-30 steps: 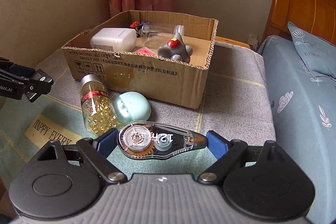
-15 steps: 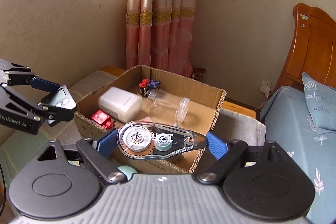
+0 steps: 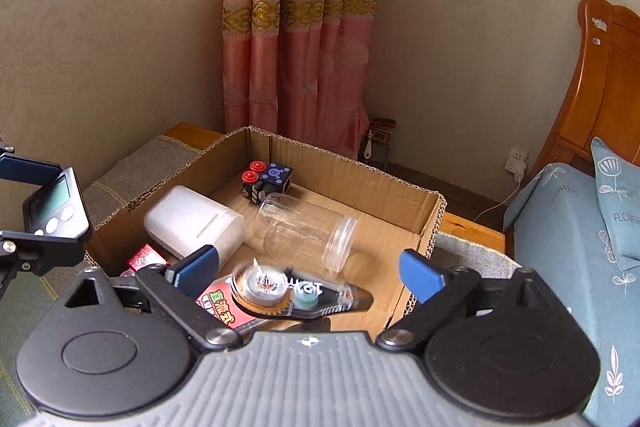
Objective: Organize rigid objects
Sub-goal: 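Carry both items to the box while right tool releases the tape inside, then lower the black timer into the box and open the left tool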
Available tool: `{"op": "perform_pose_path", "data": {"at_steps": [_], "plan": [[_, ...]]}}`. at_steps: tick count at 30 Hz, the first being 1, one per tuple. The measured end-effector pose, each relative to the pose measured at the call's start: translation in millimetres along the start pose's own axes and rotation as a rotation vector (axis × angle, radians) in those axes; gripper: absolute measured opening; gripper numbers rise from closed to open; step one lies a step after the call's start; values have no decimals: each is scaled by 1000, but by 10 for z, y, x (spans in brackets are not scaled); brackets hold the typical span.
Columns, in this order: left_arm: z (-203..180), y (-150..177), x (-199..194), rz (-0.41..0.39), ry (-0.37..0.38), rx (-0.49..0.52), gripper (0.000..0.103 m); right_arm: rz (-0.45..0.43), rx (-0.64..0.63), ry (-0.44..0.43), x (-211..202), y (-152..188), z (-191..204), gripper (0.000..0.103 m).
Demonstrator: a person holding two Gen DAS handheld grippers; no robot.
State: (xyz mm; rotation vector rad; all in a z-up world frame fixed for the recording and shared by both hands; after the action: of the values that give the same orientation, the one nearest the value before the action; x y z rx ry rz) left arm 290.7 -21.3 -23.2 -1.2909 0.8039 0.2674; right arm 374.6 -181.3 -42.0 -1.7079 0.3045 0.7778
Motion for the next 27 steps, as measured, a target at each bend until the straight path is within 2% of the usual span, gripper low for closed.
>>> {"op": "perform_pose_path", "data": {"at_steps": [8,14,22,23,24,26,27], "plan": [[-128,-300,171,-6,25,33,69,-3,37,-8,-217,172,-147,103],[-388,-650,479,9,86,50,69,-6,26,-28,-380,294,-147,103],[-725,-993,926,43,127,61,69,-4,5,-25,-515,396,-154,103],[-741,-1022,957,38,124,57,72,-5,7,-24,-527,406,-165,103],[-754,-1048,980,34,126,53,86,-4,10,-22,-530,412,-178,103],[-748,-1085,973,12,118,44,100,-5,23,-21,-540,427,-211,103],[-733,-1096,952,-8,109,43,100,-6,30,-23,-545,431,-222,103]]}}
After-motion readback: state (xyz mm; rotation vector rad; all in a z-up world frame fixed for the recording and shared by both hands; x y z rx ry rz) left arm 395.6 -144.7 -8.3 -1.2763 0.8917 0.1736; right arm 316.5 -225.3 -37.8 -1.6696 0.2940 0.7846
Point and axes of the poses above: each gripper's, at about its wrist camera, not at the fingertips, and x roughly the way its jaws point, z to its left, y to its underside, the point moved 10 cm from there along x, roughly the way its jaws point, and after that the axes turned 3 degrees about y, right-handed, at the moved point
